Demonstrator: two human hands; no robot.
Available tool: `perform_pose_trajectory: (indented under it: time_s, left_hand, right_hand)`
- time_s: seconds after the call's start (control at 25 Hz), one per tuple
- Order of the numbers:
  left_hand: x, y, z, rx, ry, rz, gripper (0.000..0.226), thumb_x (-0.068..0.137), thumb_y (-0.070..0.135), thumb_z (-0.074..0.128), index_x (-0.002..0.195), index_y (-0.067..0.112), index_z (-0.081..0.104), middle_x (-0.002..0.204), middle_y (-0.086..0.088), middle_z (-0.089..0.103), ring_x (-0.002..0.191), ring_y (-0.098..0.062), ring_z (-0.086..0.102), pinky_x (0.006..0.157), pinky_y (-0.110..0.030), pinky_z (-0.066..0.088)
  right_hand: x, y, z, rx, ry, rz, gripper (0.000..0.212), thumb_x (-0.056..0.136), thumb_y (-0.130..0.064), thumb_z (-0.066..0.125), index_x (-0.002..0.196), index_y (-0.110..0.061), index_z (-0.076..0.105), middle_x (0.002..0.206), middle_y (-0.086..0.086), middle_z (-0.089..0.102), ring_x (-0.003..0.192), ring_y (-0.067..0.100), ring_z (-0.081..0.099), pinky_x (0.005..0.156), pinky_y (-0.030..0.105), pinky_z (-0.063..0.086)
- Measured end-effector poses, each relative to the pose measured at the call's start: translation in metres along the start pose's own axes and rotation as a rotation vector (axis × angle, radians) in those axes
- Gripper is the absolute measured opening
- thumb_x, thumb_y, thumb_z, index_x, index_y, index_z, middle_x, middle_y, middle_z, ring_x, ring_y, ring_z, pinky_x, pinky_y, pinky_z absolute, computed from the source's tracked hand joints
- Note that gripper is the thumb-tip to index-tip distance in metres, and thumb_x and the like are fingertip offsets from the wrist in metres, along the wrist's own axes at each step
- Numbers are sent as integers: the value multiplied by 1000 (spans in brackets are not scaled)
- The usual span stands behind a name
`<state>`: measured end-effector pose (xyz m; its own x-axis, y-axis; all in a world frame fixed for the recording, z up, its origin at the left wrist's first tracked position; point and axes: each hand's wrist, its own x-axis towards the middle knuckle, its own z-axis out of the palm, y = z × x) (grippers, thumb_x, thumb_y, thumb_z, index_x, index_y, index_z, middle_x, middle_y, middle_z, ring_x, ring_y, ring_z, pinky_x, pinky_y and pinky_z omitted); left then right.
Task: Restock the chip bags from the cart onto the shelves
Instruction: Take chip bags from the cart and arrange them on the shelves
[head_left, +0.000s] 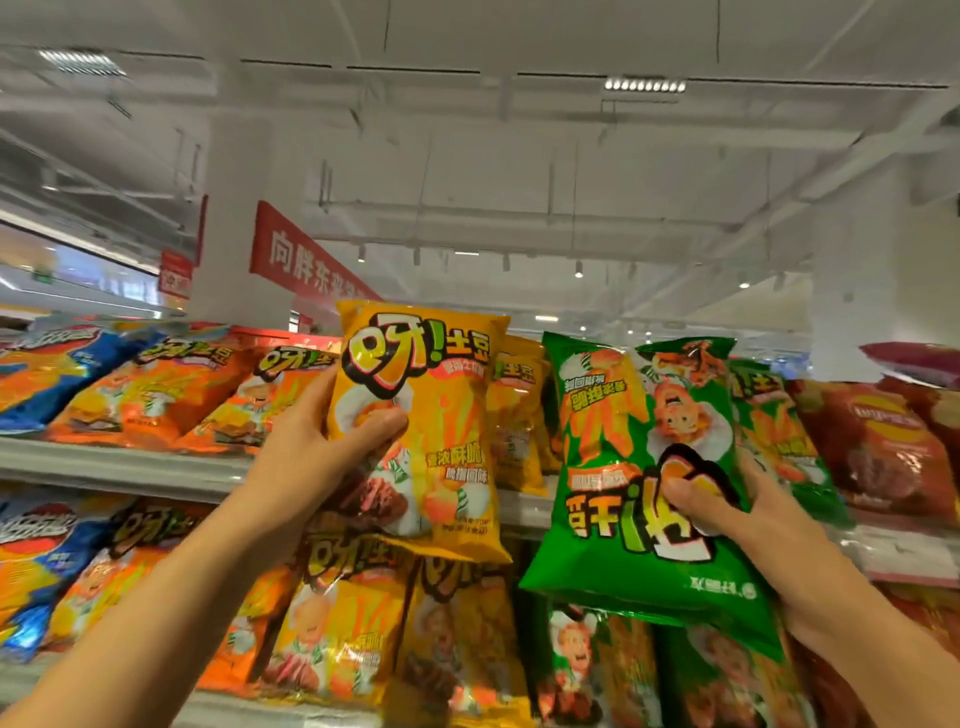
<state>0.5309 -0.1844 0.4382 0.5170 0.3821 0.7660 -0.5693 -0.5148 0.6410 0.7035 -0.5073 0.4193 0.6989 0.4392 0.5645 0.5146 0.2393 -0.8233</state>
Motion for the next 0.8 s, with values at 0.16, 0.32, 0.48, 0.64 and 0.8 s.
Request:
perform_pose_trajectory:
  time_s: [0.16,0.32,0.48,0.64,0.8]
  left_hand:
    - [40,1,-21,31,84,-11,46,79,36,79,123,38,62,110,10,76,98,-10,74,75,-20,59]
    - [72,-13,-46,94,83,-50,48,82,38,79,126,35,60,110,7,76,98,-14,74,90,-41,59]
    - [99,-39,-66,74,133,-42,54,84,35,79,133,34,56,115,8,74,103,-13,72,91,-37,59]
    - [118,-60,-79,75,24,15,54,87,27,77,137,29,56,108,16,74,94,7,69,67,-6,52]
    - [137,-80,-86,103,-71,21,49,88,30,77,133,31,58,111,20,73,98,7,68,71,-5,50]
  right_hand:
    - [29,-2,10,31,-103,-31,87,44,-54,97,123,-48,62,112,-4,79,94,26,78,66,42,64]
    - [43,3,38,70,-133,-31,88,30,-61,98,112,-55,67,110,-6,79,93,26,79,66,44,64]
    - [51,-1,74,-3,-142,-51,74,36,-61,97,101,-67,62,97,-22,78,81,11,79,54,21,60]
    - [60,-3,108,-20,-105,-49,62,43,-60,95,91,-77,60,93,-29,76,78,3,77,53,18,58]
    - [63,5,118,-105,-56,-57,101,27,-77,90,121,-71,53,119,-24,73,99,8,75,78,35,63]
